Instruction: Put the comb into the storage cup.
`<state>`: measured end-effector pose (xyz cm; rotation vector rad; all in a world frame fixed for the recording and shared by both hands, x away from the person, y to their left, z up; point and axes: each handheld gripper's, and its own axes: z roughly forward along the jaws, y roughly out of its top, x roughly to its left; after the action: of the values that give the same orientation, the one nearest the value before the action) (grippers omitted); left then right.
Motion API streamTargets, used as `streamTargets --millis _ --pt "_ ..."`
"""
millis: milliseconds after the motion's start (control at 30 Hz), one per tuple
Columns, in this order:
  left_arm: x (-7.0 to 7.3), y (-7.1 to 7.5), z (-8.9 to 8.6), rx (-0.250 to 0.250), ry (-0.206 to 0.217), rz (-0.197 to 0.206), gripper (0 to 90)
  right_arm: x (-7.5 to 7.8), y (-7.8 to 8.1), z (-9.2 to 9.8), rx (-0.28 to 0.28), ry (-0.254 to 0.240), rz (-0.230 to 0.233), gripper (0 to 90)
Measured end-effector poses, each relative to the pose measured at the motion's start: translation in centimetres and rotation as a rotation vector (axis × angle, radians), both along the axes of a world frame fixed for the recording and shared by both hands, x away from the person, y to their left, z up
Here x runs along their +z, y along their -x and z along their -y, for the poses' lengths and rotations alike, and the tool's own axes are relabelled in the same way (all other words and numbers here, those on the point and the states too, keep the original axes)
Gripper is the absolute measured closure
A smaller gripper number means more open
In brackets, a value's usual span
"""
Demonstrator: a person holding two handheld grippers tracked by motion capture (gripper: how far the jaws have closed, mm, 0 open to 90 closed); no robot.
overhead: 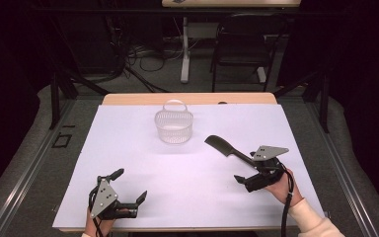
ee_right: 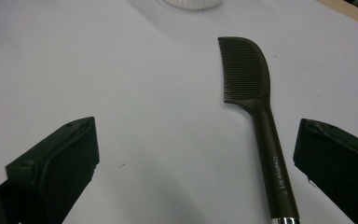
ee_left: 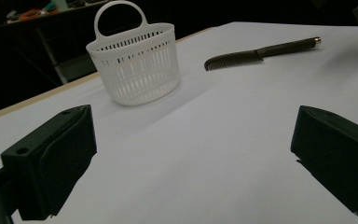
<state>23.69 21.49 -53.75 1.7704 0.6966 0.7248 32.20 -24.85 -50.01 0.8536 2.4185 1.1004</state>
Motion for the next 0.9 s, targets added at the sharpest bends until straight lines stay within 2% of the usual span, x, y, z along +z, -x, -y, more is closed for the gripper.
streamTargets --millis 900 --pt "0.0 0.0 -0.2 0.002 0.003 0.000 0.3 0.7 -4.6 -1.4 -0.008 0.104 -0.084 0.0"
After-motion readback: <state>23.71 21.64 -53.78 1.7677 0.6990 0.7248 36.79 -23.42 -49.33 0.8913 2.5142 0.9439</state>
